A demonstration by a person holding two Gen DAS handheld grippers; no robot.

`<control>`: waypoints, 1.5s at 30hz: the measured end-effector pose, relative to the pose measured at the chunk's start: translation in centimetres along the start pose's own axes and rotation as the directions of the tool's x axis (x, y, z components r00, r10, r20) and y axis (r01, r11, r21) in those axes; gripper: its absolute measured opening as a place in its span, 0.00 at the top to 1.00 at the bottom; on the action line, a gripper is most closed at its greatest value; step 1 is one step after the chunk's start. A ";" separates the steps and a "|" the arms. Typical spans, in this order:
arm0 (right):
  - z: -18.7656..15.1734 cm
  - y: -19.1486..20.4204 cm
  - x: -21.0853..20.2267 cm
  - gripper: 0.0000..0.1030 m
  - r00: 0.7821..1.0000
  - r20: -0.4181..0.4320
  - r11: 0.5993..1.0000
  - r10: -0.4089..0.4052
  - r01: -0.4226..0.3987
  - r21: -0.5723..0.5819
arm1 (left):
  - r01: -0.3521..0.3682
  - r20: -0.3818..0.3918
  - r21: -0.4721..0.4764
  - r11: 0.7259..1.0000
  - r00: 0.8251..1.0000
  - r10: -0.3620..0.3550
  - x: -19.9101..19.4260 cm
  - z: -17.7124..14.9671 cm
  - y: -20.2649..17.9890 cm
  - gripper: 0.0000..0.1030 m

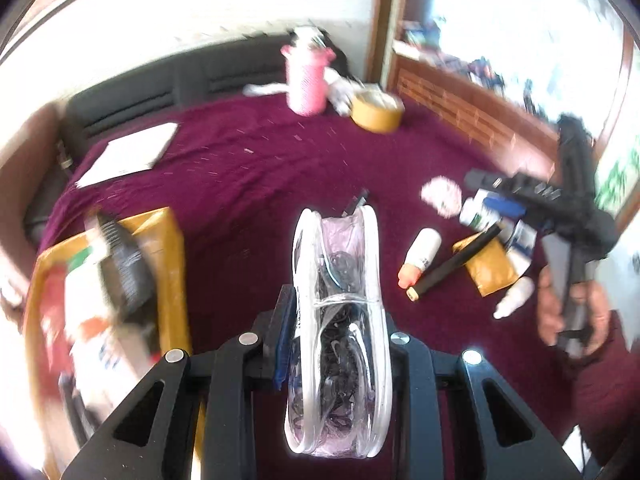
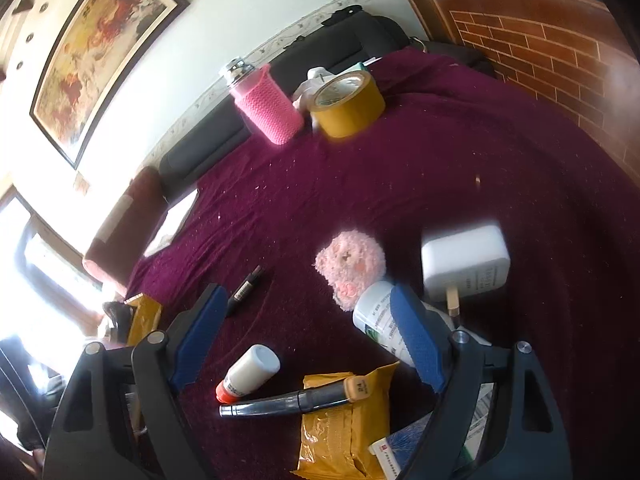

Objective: Organize objects
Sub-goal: 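Grasp the clear zippered pouch with the left gripper while the right gripper grasps a black pen, then carry the pouch and pen to the tray and release them inside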

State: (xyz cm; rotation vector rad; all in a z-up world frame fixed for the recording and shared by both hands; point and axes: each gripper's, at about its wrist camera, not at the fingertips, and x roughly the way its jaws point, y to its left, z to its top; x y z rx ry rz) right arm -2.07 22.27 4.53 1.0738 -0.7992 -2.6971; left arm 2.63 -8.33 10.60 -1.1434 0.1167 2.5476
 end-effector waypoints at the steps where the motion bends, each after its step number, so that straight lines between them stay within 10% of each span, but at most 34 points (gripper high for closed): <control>1: 0.0 0.3 0.1 0.19 1.000 -0.007 1.000 -0.003 0.003 -0.004 | -0.002 0.030 -0.023 1.000 1.000 0.002 -1.2 -0.5 0.5 0.77; 8: 0.0 7.1 4.6 0.19 0.960 -0.259 0.993 0.101 -0.112 -0.030 | -0.011 0.168 -0.135 0.991 0.985 0.034 -8.9 -5.2 4.6 0.76; 15: 1.0 11.6 11.2 0.33 0.930 -0.317 0.977 -0.188 0.143 -0.159 | -0.062 0.187 -0.300 0.952 0.975 0.123 -12.2 -10.5 12.7 0.76; 24: -1.0 12.8 15.5 0.68 0.822 -0.337 0.881 -0.460 0.377 -0.285 | -0.055 0.208 -0.384 0.922 0.967 0.145 -11.9 -14.2 18.7 0.76; 28: -0.9 12.8 15.1 0.88 0.832 -0.284 0.872 -0.476 0.405 -0.274 | -0.042 0.207 -0.401 0.915 0.969 0.135 -11.6 -15.3 19.8 0.76; 35: -2.6 13.8 13.4 0.88 0.859 -0.267 0.888 -0.437 0.365 -0.280 | -0.031 0.214 -0.430 0.902 0.967 0.135 -12.2 -16.1 20.1 0.76; 45: -6.1 20.0 6.0 0.87 0.954 -0.265 0.957 -0.140 0.062 -0.284 | -0.038 0.187 -0.419 0.907 0.974 0.127 -12.3 -15.4 18.9 0.76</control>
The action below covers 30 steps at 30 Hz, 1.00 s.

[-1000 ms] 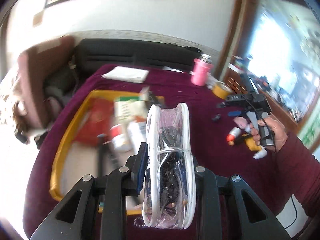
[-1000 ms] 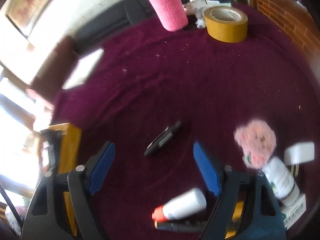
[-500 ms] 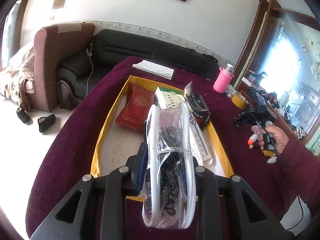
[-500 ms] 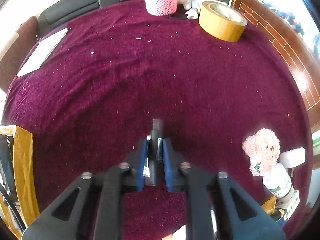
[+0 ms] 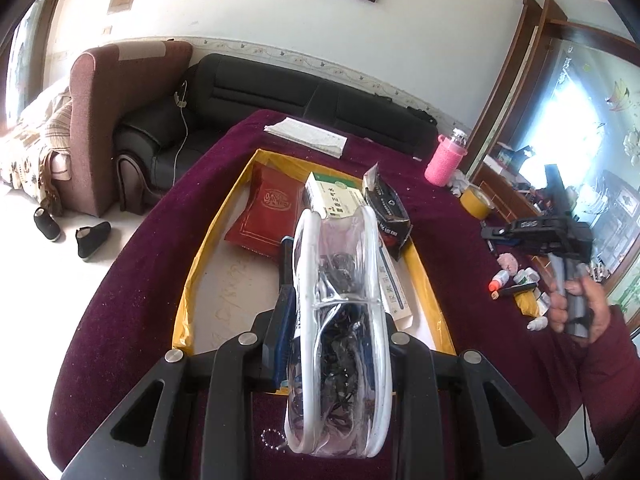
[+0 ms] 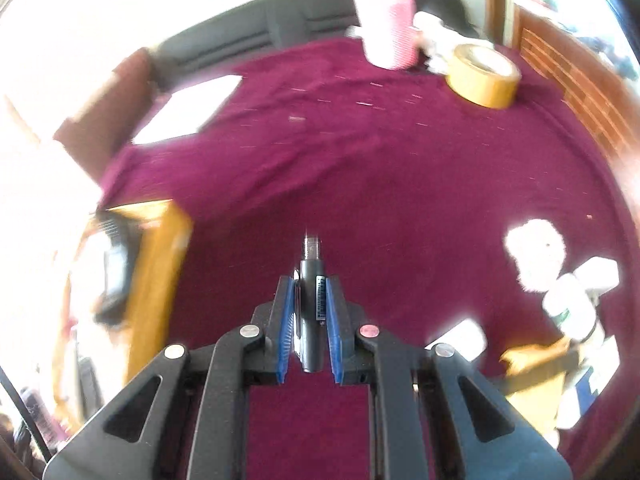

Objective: Organize objects
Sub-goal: 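Carry the pouch and pen to the tray and release them inside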

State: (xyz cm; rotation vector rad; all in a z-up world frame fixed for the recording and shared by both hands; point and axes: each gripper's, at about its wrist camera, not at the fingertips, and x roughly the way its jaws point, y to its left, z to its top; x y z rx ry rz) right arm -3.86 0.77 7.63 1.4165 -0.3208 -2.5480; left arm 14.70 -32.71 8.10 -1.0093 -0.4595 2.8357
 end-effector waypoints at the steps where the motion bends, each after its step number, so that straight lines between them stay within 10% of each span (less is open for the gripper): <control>1: -0.5 0.9 -0.5 0.87 0.999 -0.002 0.999 0.039 -0.039 -0.010 | -0.017 -0.011 0.004 1.000 1.000 0.017 0.1 0.0 -0.2 0.76; 10: -5.5 12.3 0.3 0.87 0.918 -0.171 0.914 0.358 -0.382 -0.136 | -0.163 -0.101 0.069 0.984 0.980 0.170 3.2 1.9 0.8 0.76; 22: -10.0 21.3 5.5 0.87 0.827 -0.359 0.848 0.432 -0.508 -0.149 | -0.216 -0.187 0.054 0.975 0.957 0.223 7.5 1.7 3.7 0.76; 30: -11.2 23.1 8.1 0.86 0.826 -0.397 0.857 0.400 -0.490 -0.157 | -0.174 -0.156 -0.035 0.984 0.974 0.167 6.3 2.5 4.7 0.69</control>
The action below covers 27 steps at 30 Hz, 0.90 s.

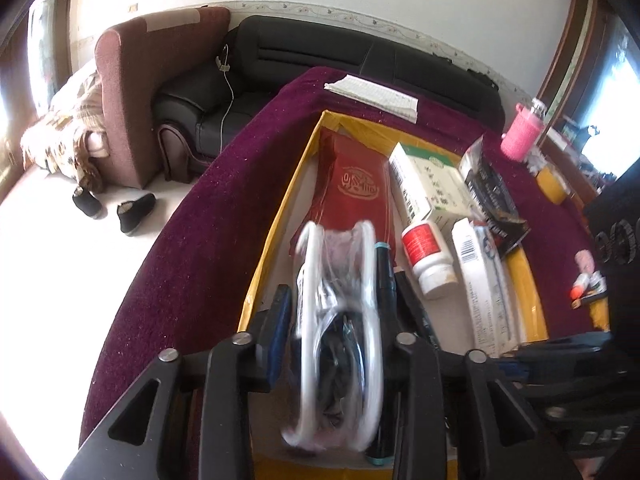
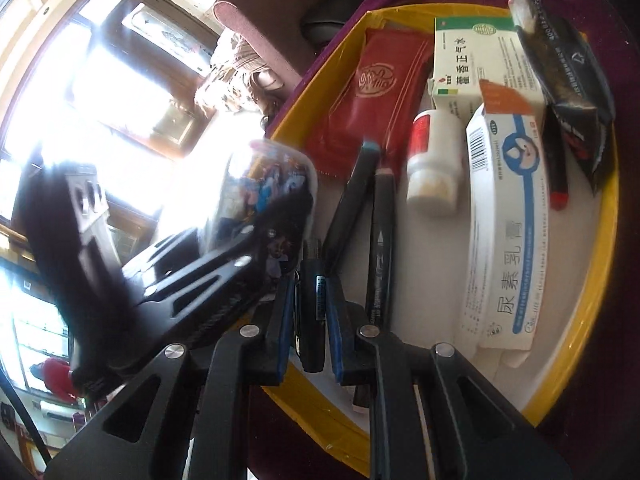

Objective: Organize objects
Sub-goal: 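Carry the pouch and pen to the tray and release them inside, then move both grippers back toward the white-red bottle and markers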

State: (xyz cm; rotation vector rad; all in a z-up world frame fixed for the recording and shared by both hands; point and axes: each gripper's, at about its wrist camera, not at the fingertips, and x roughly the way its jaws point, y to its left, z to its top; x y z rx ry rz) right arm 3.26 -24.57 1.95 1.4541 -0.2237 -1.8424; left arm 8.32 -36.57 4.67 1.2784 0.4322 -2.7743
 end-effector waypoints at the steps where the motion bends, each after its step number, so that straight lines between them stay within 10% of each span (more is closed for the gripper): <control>1: 0.0 0.0 0.2 0.86 1.000 0.003 1.000 -0.016 0.016 -0.003 | 0.023 -0.001 -0.016 1.000 1.000 -0.023 -0.2 0.2 0.3 0.67; 8: 0.3 -0.2 0.9 0.79 0.997 0.024 0.997 -0.080 0.080 -0.003 | 0.070 0.066 -0.041 0.997 0.996 -0.067 -2.7 0.2 0.6 0.43; 18: -0.3 -0.4 -6.7 0.49 0.956 0.231 0.979 -0.179 0.197 -0.056 | 0.116 0.203 -0.067 0.991 0.974 -0.100 -7.6 -0.7 -0.3 0.37; 23: -1.8 -3.6 -13.3 0.49 0.786 0.380 0.844 -0.487 0.535 -0.025 | 0.172 0.239 -0.026 0.985 0.958 -0.161 -9.4 -1.3 -3.3 0.35; 27: -5.0 -7.3 -23.4 0.40 0.508 0.540 0.662 -0.671 0.738 0.127 | 0.207 0.241 0.059 0.976 0.946 -0.216 -9.9 -1.6 -7.2 0.35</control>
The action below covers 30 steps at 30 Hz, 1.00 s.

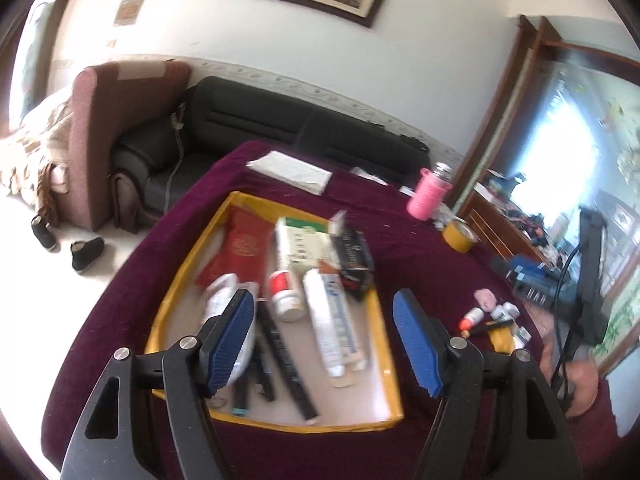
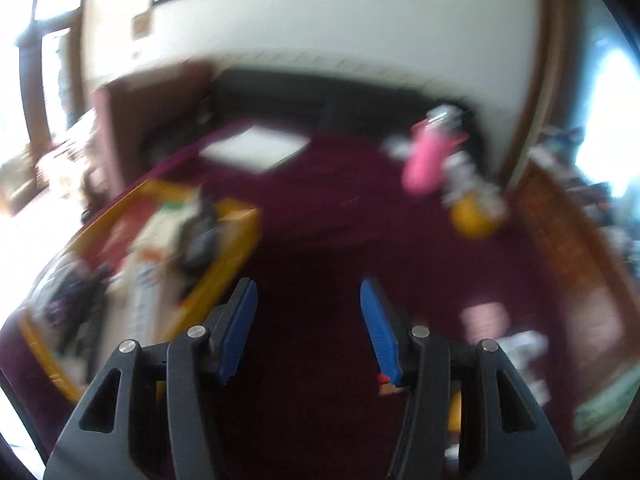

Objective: Organize objects
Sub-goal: 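Move both grippers back toward the white-red bottle and markers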

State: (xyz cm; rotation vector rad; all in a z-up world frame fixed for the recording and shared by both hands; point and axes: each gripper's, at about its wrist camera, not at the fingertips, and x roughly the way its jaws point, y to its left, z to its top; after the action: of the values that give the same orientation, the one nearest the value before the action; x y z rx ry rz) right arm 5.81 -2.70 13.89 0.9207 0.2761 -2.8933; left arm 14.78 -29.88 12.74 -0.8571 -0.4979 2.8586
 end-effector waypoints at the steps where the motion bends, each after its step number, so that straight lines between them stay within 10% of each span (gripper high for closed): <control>1: 0.4 -1.5 -1.0 0.13 0.997 0.046 0.998 -0.056 0.055 0.021 | 0.014 -0.005 0.024 1.000 1.000 -0.014 0.2 -0.1 -1.1 0.35; 4: -0.8 -7.3 -2.6 0.00 0.984 0.087 0.984 -0.155 0.145 0.104 | 0.070 -0.045 0.075 0.995 0.997 -0.067 1.4 -0.6 -4.3 0.35; 6: -2.2 -10.8 0.2 0.00 0.985 -0.089 0.977 -0.147 0.159 0.144 | 0.116 -0.087 0.086 0.989 0.990 -0.109 2.4 -1.1 -6.1 0.35; 15: -5.1 -21.2 4.0 0.00 0.964 -0.139 0.873 0.229 -0.140 0.468 | 0.196 -0.231 0.102 0.975 0.958 -0.169 5.5 -4.4 -11.9 0.35; 25: -5.1 -16.6 15.3 0.00 0.830 -0.259 0.780 0.494 -0.291 0.554 | 0.118 -0.251 0.163 0.979 0.965 -0.075 5.2 -5.1 -13.4 0.35; 28: -6.1 -14.3 14.9 0.00 0.700 -0.204 0.666 0.684 -0.486 0.566 | 0.095 -0.261 0.149 0.984 0.964 -0.054 5.8 -4.9 -13.0 0.35; 30: -6.1 -14.0 13.2 0.00 0.656 -0.158 0.619 0.738 -0.565 0.546 | 0.083 -0.271 0.150 0.985 0.962 -0.040 6.5 -4.9 -13.1 0.35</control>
State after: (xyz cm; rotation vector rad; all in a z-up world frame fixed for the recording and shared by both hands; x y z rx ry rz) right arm -3.45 11.76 3.34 1.2899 -0.6425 -2.0694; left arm 12.32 -14.88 10.02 -1.1505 -0.2535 2.6253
